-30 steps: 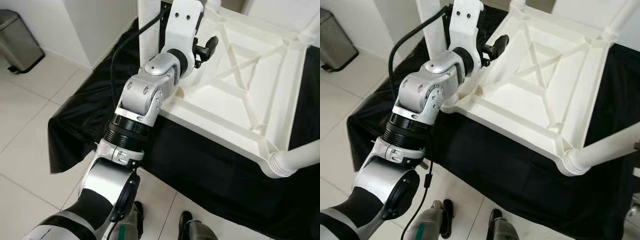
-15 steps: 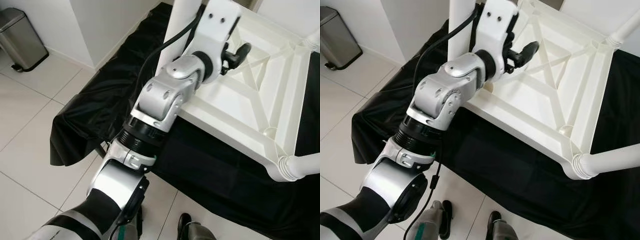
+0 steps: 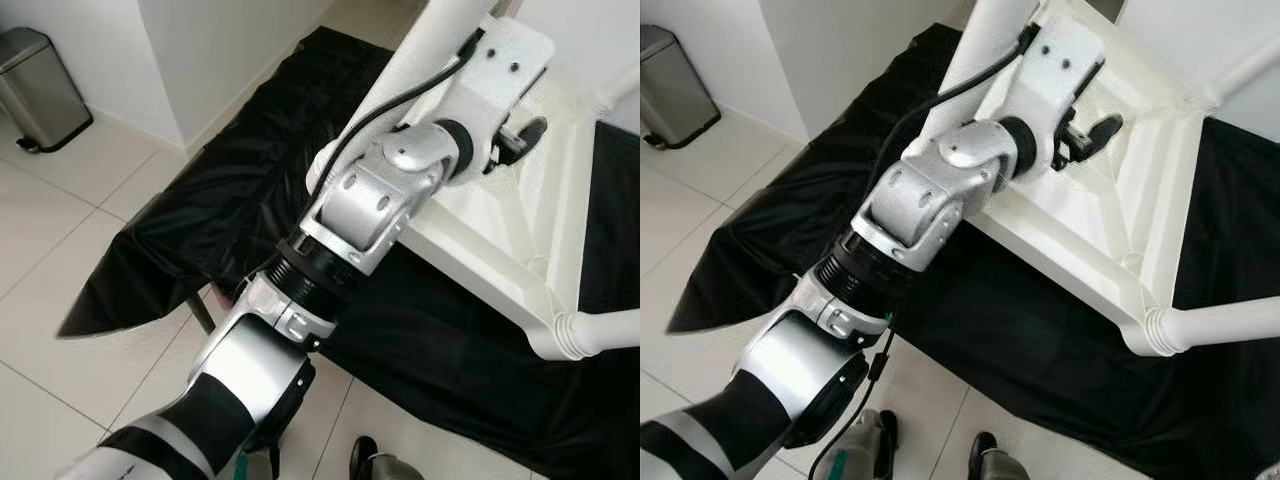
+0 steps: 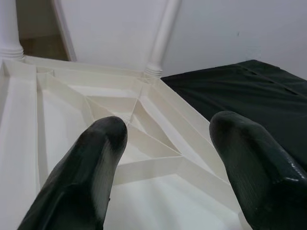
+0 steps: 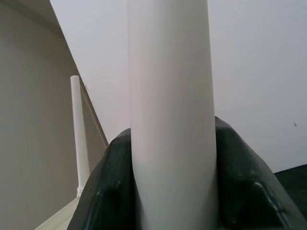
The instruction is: Building children table
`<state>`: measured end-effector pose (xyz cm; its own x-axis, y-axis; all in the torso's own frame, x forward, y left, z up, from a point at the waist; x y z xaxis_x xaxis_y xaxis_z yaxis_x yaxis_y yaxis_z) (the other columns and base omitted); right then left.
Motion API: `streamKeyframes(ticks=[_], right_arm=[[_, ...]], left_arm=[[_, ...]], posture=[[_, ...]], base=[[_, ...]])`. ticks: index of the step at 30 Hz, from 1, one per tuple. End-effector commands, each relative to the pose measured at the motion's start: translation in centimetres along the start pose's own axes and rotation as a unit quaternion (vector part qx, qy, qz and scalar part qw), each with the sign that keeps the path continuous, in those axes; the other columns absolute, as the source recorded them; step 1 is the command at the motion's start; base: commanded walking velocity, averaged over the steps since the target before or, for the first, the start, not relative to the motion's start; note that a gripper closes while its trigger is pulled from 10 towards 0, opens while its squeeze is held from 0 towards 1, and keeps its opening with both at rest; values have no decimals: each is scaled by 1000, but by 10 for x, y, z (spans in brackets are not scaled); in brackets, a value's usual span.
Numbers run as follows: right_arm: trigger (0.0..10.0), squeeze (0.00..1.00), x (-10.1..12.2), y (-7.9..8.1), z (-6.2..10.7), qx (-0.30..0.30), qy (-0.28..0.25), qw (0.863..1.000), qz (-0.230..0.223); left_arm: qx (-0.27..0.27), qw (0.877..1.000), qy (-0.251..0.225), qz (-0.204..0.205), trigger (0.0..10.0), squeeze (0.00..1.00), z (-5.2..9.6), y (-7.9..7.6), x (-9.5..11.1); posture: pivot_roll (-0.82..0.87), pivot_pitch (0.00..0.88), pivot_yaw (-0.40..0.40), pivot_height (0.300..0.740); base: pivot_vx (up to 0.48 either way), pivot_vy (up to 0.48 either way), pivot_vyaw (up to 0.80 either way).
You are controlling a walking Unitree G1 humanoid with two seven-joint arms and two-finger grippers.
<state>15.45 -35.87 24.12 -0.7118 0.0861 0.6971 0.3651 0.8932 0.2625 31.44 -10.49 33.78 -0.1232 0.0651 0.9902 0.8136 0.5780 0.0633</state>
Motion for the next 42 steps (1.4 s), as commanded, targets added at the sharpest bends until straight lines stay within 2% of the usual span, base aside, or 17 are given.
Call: streamKeyframes(ticks=[1, 6, 11, 13, 16, 20, 22, 26, 28, 29, 32, 34, 36, 37, 39, 41, 42], right_arm=[[0, 0, -89, -73, 95, -228, 242, 943, -12], [0, 0, -101, -78, 107, -266, 251, 930, -36], [0, 0, -109, -77, 111, -276, 256, 926, -43], [0, 0, -116, -77, 113, -303, 245, 918, -69], [0, 0, -120, -76, 111, -319, 235, 914, -91], [0, 0, -122, -73, 107, -316, 231, 916, -94], [0, 0, -124, -71, 103, -338, 214, 909, -122], [0, 0, -127, -67, 101, -340, 213, 907, -126], [0, 0, -131, -59, 98, -346, 208, 903, -146], [0, 0, -136, -51, 96, -359, 202, 894, -179], [0, 0, -141, -42, 96, -363, 205, 887, -198], [0, 0, -152, -24, 99, -369, 219, 873, -232], [0, 0, -159, -13, 100, -363, 234, 868, -244], [0, 0, -161, -6, 97, -337, 248, 877, -234], [0, 0, -162, 0, 95, -319, 258, 884, -226], [0, 0, -162, 0, 95, -319, 258, 884, -226], [10000, 0, -161, 17, 82, -244, 287, 906, -195]], left_arm=[[5, 999, -15, 30, 10000, 0, -3, -4, -2], [-6, 1000, -14, 20, 10000, 0, -10, -13, -2], [-12, 1000, -10, 13, 10000, 0, -14, -17, -3], [-21, 1000, 0, -4, 10000, 0, -19, -21, -8], [-25, 1000, -2, -8, 10000, 0, -22, -22, -8], [-25, 1000, -3, -13, 10000, 0, -25, -20, -7], [-20, 1000, -3, -18, 10000, 0, -27, -16, -7], [-17, 1000, -1, -18, 10000, 0, -29, -12, -8], [-16, 1000, 6, -2, 10000, 0, -29, -8, -12], [-21, 1000, 10, -7, 10000, 0, -30, -7, -15], [-31, 999, 14, -2, 10000, 0, -30, -8, -17], [-54, 998, 26, -6, 10000, 0, -30, -15, -28], [-77, 996, 42, -15, 10000, 0, -30, -24, -39], [-85, 995, 48, -20, 10000, 0, -30, -28, -43], [-89, 994, 52, -23, 10000, 0, -31, -30, -46], [-89, 994, 52, -23, 10000, 0, -31, -30, -46], [-100, 993, 53, -25, 10000, 0, -32, -34, -47]], posture=[[106, 202, 117, 740], [110, 194, 117, 740], [111, 188, 123, 740], [111, 188, 128, 740], [108, 193, 132, 740], [108, 193, 134, 740], [105, 196, 137, 740], [105, 196, 137, 740], [101, 205, 139, 740], [99, 213, 138, 740], [99, 213, 138, 740], [101, 221, 137, 740], [107, 233, 143, 740], [107, 235, 144, 740], [107, 235, 144, 740], [107, 235, 144, 740], [97, 244, 152, 740]], base=[[0, 0, 0], [0, 0, 0], [0, 0, 0], [0, 0, 0], [0, 0, 0], [0, 0, 0], [0, 0, 0], [0, 0, 0], [0, 0, 0], [0, 0, 0], [0, 0, 0], [0, 0, 0], [0, 0, 0], [0, 0, 0], [0, 0, 0], [0, 0, 0], [0, 0, 0]])
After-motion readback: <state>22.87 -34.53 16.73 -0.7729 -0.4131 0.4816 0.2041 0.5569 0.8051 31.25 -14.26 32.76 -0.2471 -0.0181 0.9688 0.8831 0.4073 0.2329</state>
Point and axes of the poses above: a point about 5 cm out from each wrist's last joint towards the gripper, its own z axis pointing back from the gripper into the wrist, its own x axis along the axis of the wrist's last joint, y = z × x, the point moved 2 cm from there along -z, pointing out of the wrist towards the gripper, and after that the axes turned 11 degrees about z, right-handed, at the moved point
